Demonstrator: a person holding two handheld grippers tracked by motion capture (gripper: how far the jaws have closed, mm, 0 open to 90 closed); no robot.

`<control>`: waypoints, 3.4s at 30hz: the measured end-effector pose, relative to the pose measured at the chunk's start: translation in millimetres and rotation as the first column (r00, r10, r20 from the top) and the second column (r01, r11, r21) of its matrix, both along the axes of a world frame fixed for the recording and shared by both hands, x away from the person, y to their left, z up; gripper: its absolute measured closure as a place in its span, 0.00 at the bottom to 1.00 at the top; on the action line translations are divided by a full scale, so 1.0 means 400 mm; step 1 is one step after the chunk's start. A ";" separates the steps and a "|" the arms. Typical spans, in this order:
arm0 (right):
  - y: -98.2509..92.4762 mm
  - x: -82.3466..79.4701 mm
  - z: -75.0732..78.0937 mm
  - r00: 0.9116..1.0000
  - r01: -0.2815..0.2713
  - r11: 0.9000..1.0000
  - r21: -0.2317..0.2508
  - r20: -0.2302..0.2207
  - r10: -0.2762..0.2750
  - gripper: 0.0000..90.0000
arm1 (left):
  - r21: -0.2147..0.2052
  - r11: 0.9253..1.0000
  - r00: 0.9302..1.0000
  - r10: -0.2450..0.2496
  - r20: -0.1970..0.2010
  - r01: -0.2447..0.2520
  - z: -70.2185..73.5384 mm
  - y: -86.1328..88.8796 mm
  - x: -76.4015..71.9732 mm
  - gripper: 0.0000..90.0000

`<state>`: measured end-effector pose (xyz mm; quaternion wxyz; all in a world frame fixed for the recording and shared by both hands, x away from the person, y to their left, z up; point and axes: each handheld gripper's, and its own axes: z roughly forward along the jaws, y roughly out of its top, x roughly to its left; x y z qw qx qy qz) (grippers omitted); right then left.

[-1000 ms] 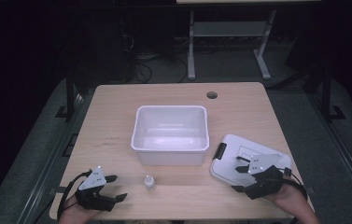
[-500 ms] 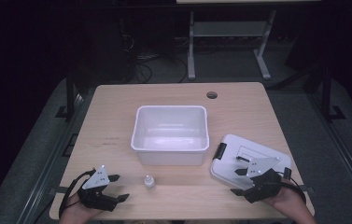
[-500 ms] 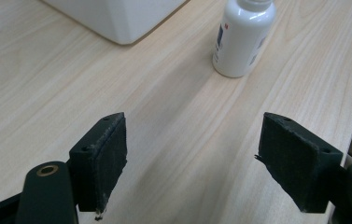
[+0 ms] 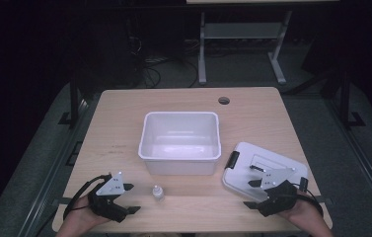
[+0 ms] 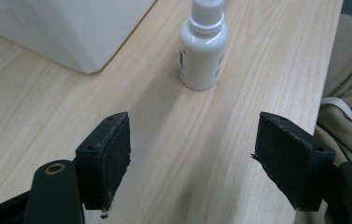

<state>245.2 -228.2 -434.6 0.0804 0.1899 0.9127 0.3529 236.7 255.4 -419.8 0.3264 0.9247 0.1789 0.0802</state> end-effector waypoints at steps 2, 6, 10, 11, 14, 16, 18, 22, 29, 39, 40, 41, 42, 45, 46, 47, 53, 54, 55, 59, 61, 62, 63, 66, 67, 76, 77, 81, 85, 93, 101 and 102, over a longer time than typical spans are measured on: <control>-0.002 -0.001 -0.001 1.000 0.005 1.000 0.001 0.000 -0.005 0.35 | 0.010 1.000 1.000 -0.015 0.006 0.015 0.002 -0.006 0.003 0.33; -0.003 -0.001 0.000 1.000 0.008 1.000 0.003 0.003 -0.008 0.35 | 0.017 0.999 1.000 -0.031 -0.001 0.031 0.006 -0.016 0.013 0.35; 0.000 -0.003 -0.001 1.000 0.006 1.000 0.000 0.006 -0.006 0.35 | 0.019 0.999 0.999 -0.048 -0.016 0.048 0.012 -0.026 0.023 0.37; 0.000 -0.004 -0.001 1.000 0.002 1.000 -0.003 0.008 -0.002 0.35 | 0.014 0.999 0.999 -0.049 -0.020 0.050 0.013 -0.030 0.025 0.37; -0.001 -0.004 -0.002 1.000 -0.001 1.000 -0.006 0.015 0.001 0.35 | 0.015 0.997 0.997 -0.073 -0.028 0.074 0.017 -0.041 0.030 0.37; -0.003 -0.004 -0.001 1.000 0.004 1.000 -0.003 0.011 -0.004 0.35 | 0.020 0.997 0.996 -0.079 -0.030 0.080 0.019 -0.047 0.034 0.38; -0.003 -0.005 -0.001 1.000 0.003 1.000 -0.003 0.012 -0.003 0.35 | 0.022 0.996 0.995 -0.090 -0.037 0.090 0.020 -0.052 0.039 0.38; -0.003 -0.005 -0.001 1.000 -0.003 1.000 0.002 0.014 0.003 0.35 | 0.037 0.993 0.993 -0.109 -0.044 0.111 0.022 -0.066 0.048 0.40; -0.005 -0.007 0.001 1.000 -0.001 1.000 0.007 0.015 0.001 0.35 | 0.053 0.989 0.989 -0.137 -0.054 0.140 0.024 -0.089 0.062 0.42; -0.007 -0.007 0.003 1.000 -0.006 1.000 0.008 0.020 0.005 0.35 | 0.083 0.983 0.985 -0.158 -0.068 0.163 0.015 -0.117 0.075 0.44; -0.007 -0.007 0.003 1.000 -0.007 1.000 0.008 0.021 0.007 0.35 | 0.089 0.982 0.984 -0.162 -0.069 0.168 0.017 -0.121 0.076 0.44; -0.007 -0.007 0.003 1.000 -0.008 1.000 0.007 0.022 0.008 0.35 | 0.088 0.981 0.984 -0.165 -0.068 0.171 0.018 -0.125 0.077 0.44; -0.007 -0.007 0.003 1.000 -0.007 1.000 0.007 0.021 0.007 0.35 | 0.088 0.980 0.983 -0.171 -0.068 0.176 0.020 -0.129 0.080 0.44; -0.007 -0.008 0.004 1.000 -0.006 1.000 0.009 0.019 0.006 0.35 | 0.090 0.979 0.981 -0.179 -0.070 0.185 0.021 -0.141 0.084 0.46; -0.007 -0.009 0.005 1.000 -0.007 1.000 0.009 0.020 0.007 0.35 | 0.090 0.979 0.981 -0.179 -0.070 0.185 0.021 -0.141 0.084 0.46; -0.007 -0.009 0.005 1.000 -0.008 1.000 0.010 0.021 0.008 0.35 | 0.092 0.977 0.980 -0.185 -0.075 0.191 0.021 -0.147 0.089 0.46; -0.008 -0.009 0.006 1.000 -0.010 1.000 0.010 0.022 0.009 0.35 | 0.107 0.973 0.976 -0.197 -0.089 0.206 0.015 -0.162 0.098 0.48; -0.008 -0.009 0.006 1.000 -0.010 1.000 0.010 0.021 0.009 0.35 | 0.109 0.972 0.976 -0.197 -0.090 0.206 0.013 -0.163 0.099 0.48; -0.008 -0.009 0.006 1.000 -0.011 1.000 0.011 0.021 0.010 0.35 | 0.112 0.972 0.976 -0.196 -0.091 0.205 0.012 -0.165 0.100 0.48; -0.006 -0.008 0.010 0.999 -0.018 1.000 0.009 0.030 0.018 0.35 | 0.115 0.971 0.975 -0.198 -0.098 0.209 0.008 -0.171 0.105 0.49; -0.005 -0.009 0.011 0.999 -0.020 1.000 0.010 0.032 0.020 0.35 | 0.120 0.970 0.974 -0.202 -0.098 0.213 0.007 -0.174 0.107 0.50; -0.005 -0.009 0.011 0.999 -0.022 1.000 0.009 0.033 0.021 0.35 | 0.124 0.969 0.974 -0.201 -0.101 0.212 0.006 -0.175 0.108 0.51; -0.005 -0.009 0.010 0.999 -0.022 1.000 0.010 0.034 0.022 0.35 | 0.130 0.968 0.974 -0.201 -0.102 0.213 0.004 -0.175 0.109 0.51; -0.007 -0.010 0.011 0.999 -0.018 1.000 0.013 0.033 0.018 0.35 | 0.137 0.968 0.974 -0.195 -0.112 0.210 -0.001 -0.176 0.112 0.52; -0.007 -0.010 0.012 0.999 -0.017 1.000 0.014 0.034 0.016 0.35 | 0.137 0.968 0.974 -0.196 -0.112 0.210 -0.002 -0.176 0.113 0.52; -0.007 -0.010 0.010 0.999 -0.016 1.000 0.009 0.028 0.016 0.35 | 0.139 0.965 0.971 -0.209 -0.119 0.224 -0.005 -0.181 0.118 0.57; -0.006 -0.010 0.010 0.999 -0.018 1.000 0.007 0.029 0.017 0.35 | 0.137 0.965 0.971 -0.209 -0.120 0.225 -0.005 -0.181 0.118 0.57; -0.005 -0.010 0.012 0.999 -0.022 1.000 0.007 0.035 0.022 0.35 | 0.151 0.961 0.970 -0.213 -0.120 0.230 0.001 -0.184 0.121 0.58; -0.006 -0.011 0.012 0.999 -0.019 1.000 0.007 0.036 0.019 0.35 | 0.157 0.960 0.970 -0.214 -0.118 0.231 0.002 -0.188 0.123 0.59; -0.007 -0.012 0.011 0.999 -0.018 1.000 0.007 0.033 0.017 0.35 | 0.172 0.955 0.967 -0.221 -0.128 0.241 -0.006 -0.197 0.124 0.61; -0.005 -0.011 0.010 0.999 -0.021 1.000 0.006 0.033 0.020 0.35 | 0.173 0.954 0.966 -0.224 -0.130 0.244 -0.007 -0.199 0.125 0.63; -0.005 -0.012 0.010 0.999 -0.021 1.000 0.007 0.030 0.021 0.35 | 0.175 0.953 0.966 -0.225 -0.129 0.245 -0.007 -0.199 0.125 0.63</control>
